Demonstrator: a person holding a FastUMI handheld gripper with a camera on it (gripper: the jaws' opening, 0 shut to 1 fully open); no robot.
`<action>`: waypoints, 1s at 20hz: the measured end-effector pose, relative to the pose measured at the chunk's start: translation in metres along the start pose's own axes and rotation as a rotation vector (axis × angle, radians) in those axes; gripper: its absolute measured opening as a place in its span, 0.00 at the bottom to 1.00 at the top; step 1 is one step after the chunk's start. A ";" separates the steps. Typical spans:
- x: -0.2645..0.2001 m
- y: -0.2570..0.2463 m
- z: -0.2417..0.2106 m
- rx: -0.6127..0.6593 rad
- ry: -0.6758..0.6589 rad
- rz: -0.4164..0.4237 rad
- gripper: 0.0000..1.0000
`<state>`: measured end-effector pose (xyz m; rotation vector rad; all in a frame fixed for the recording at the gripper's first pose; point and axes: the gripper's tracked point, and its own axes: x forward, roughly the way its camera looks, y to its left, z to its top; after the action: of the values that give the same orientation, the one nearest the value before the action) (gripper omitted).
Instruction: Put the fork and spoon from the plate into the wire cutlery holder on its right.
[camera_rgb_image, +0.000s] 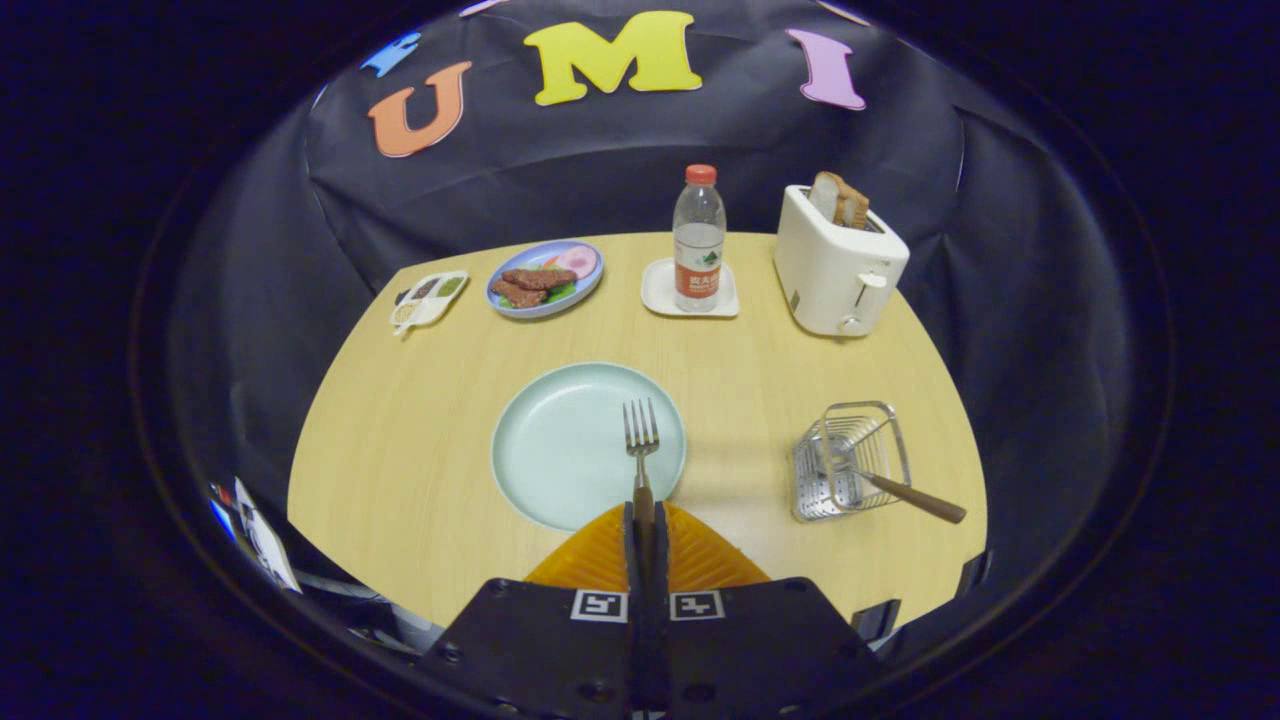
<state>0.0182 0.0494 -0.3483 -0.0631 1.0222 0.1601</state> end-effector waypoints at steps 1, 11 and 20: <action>-0.006 -0.010 0.002 -0.006 -0.008 -0.005 0.01; -0.040 -0.116 -0.009 0.050 0.025 -0.068 0.01; -0.040 -0.165 -0.015 0.060 0.163 -0.097 0.01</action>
<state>0.0120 -0.1194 -0.3258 -0.0714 1.1837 0.0358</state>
